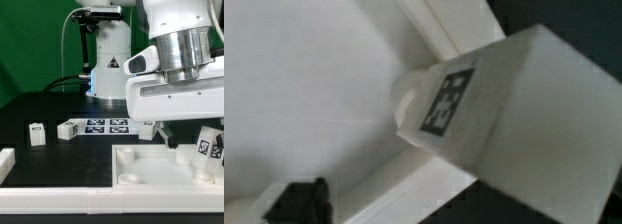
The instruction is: Assemble one leg
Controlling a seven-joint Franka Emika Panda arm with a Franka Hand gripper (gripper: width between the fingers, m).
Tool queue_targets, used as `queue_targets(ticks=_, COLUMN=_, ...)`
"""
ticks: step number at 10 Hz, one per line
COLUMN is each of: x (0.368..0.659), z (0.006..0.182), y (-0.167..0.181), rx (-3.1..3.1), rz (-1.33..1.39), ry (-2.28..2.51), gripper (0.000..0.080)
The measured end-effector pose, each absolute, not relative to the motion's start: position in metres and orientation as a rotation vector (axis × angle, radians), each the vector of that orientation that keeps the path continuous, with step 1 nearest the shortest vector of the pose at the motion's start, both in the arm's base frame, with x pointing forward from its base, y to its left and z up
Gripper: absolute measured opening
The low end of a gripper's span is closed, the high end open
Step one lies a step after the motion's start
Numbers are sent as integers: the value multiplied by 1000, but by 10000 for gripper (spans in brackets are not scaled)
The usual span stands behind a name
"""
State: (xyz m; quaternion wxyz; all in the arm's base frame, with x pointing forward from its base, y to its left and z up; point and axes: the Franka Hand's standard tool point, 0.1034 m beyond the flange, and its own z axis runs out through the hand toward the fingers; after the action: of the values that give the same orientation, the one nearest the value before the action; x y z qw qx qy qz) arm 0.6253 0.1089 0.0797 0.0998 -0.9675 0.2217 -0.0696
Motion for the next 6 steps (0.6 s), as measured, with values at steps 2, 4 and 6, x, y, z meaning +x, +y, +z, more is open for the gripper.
queue_targets(ticks=2, x=626, z=82, y=114, rx=-2942, rz=-243, ry=357, gripper=649)
queue_targets(ticks=4, x=631, z=87, y=117, rx=-2998, rz=-264, ry=17, gripper=649)
queue_targets(ticks=6, x=639, z=98, y=124, rx=-3001, rz=-231, ry=-47, gripper=649)
